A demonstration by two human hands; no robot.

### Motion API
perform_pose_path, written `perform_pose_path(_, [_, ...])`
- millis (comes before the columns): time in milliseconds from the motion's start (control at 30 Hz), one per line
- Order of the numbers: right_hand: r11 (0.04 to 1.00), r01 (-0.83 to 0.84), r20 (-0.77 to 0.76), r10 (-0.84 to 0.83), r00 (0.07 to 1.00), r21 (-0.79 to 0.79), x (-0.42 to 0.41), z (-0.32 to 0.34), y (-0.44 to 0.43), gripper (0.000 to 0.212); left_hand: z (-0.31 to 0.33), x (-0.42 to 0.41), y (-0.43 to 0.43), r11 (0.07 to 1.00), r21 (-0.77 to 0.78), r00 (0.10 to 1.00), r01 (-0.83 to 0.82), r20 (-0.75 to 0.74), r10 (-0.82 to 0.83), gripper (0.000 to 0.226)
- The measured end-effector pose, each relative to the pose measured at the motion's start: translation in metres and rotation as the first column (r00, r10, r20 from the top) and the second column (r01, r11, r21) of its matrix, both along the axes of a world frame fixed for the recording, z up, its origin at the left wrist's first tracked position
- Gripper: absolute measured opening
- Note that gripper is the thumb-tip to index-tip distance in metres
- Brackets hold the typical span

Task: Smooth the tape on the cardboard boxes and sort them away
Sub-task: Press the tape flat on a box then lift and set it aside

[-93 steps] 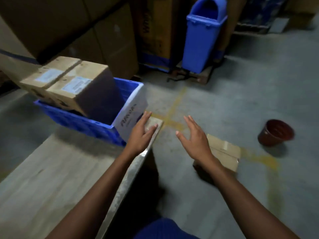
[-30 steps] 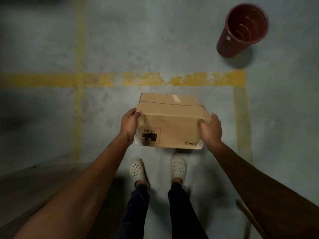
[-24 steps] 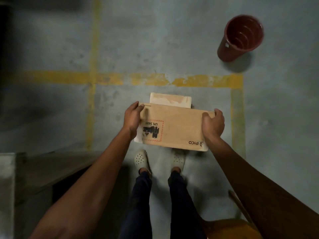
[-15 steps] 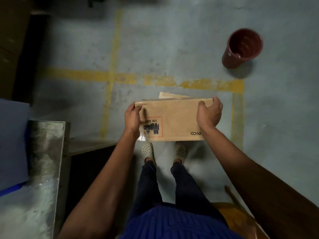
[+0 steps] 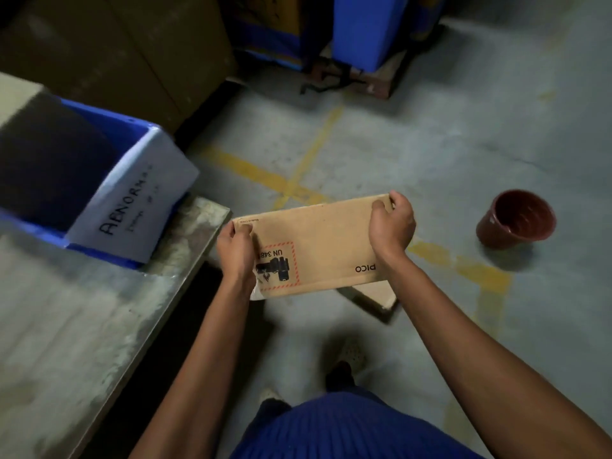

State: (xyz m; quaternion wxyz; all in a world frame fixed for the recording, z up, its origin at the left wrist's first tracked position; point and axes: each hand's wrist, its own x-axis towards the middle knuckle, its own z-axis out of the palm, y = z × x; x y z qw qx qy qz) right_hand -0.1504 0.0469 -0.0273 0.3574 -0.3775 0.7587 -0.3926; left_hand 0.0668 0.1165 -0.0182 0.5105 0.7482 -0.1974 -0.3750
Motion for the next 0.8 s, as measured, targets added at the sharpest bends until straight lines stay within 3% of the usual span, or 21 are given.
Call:
perform_pose_path(233, [0.972, -0.217, 0.034, 0.221, 0.975, -0.088, 0.110, 0.033, 0.052, 0.048, 0.036, 0.097, 0.095, 0.971, -0.074, 0.972, -0.228, 0.035, 0.231, 0.020])
perform_pose_path(367, [0.945, -0.314, 0.069, 0.320, 0.945, -0.093, 0.171, 0.045, 0.106, 0.046, 0.049, 0.148, 0.169, 0.931, -0.052, 0.932, -0.361, -0.044, 0.359, 0.029])
perform_pose_path(567, [0.857, -0.486, 0.097, 0.505, 0.857, -0.173, 0.268, 0.057, 0.197, 0.051, 0.058, 0.218, 0.291, 0.763, -0.084, 0.767, -0.640, -0.028, 0.641, 0.034])
perform_pose_path(700, [0.779, -0.596, 0.077, 0.618, 0.782, -0.192, 0.324, 0.070, 0.247, 0.052, 0.065, 0.258, 0.361, 0.650, -0.142, 0.653, -0.746, 0.035, 0.757, 0.050])
perform_pose_path(800, [0.708, -0.671, 0.091, 0.700, 0.709, -0.219, 0.359, 0.076, 0.276, 0.052, 0.069, 0.282, 0.402, 0.561, -0.185, 0.560, -0.807, 0.062, 0.826, 0.043])
